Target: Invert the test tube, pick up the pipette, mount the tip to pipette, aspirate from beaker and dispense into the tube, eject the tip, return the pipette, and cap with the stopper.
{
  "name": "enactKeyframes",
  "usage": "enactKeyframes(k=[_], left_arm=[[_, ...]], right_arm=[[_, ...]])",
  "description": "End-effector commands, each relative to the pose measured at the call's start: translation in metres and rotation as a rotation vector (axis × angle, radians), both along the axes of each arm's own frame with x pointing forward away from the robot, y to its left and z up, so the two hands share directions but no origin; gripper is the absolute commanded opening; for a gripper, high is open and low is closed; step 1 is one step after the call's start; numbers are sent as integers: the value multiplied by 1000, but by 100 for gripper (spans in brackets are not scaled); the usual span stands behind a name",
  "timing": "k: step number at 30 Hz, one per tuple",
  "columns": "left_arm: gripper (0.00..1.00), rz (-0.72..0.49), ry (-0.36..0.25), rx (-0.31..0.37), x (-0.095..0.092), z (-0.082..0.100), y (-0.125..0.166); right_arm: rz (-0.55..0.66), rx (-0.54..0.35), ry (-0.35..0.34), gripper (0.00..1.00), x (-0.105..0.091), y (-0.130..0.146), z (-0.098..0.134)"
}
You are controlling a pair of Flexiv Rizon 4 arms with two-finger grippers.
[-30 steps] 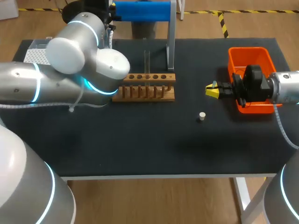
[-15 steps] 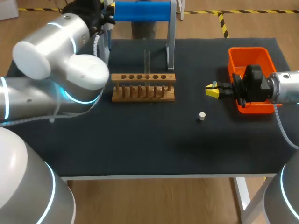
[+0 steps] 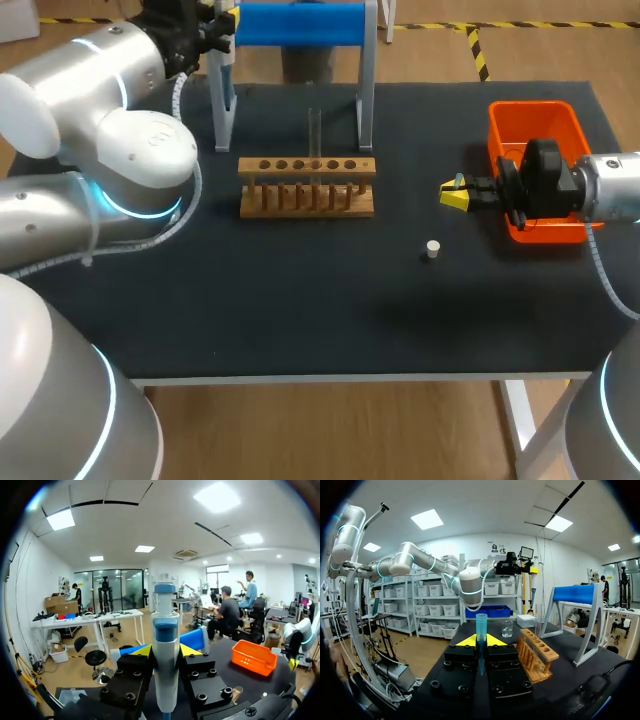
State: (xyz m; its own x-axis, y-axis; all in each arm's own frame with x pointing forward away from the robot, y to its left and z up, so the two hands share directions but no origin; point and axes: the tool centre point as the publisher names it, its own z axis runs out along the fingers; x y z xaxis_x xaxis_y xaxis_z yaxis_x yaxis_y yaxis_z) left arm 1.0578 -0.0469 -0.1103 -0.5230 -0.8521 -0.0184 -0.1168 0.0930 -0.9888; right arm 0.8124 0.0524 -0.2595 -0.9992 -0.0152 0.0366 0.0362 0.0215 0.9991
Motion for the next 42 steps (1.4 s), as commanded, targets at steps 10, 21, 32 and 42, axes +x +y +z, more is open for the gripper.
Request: enactKeyframes(k=[10, 21, 32, 42], left_arm=[[0, -363, -56, -29, -37, 16, -9], [0, -583, -76, 6, -68, 39, -29], [0, -672, -126, -43, -114, 56, -59], [0, -689, -94, -104, -161, 63, -90]], right_arm=[[-2, -2, -1, 0, -1, 0, 0], [-2, -2, -1, 0, -1, 0, 0], [-2, -2, -1, 0, -1, 0, 0], [-2, -2, -1, 0, -1, 0, 0]])
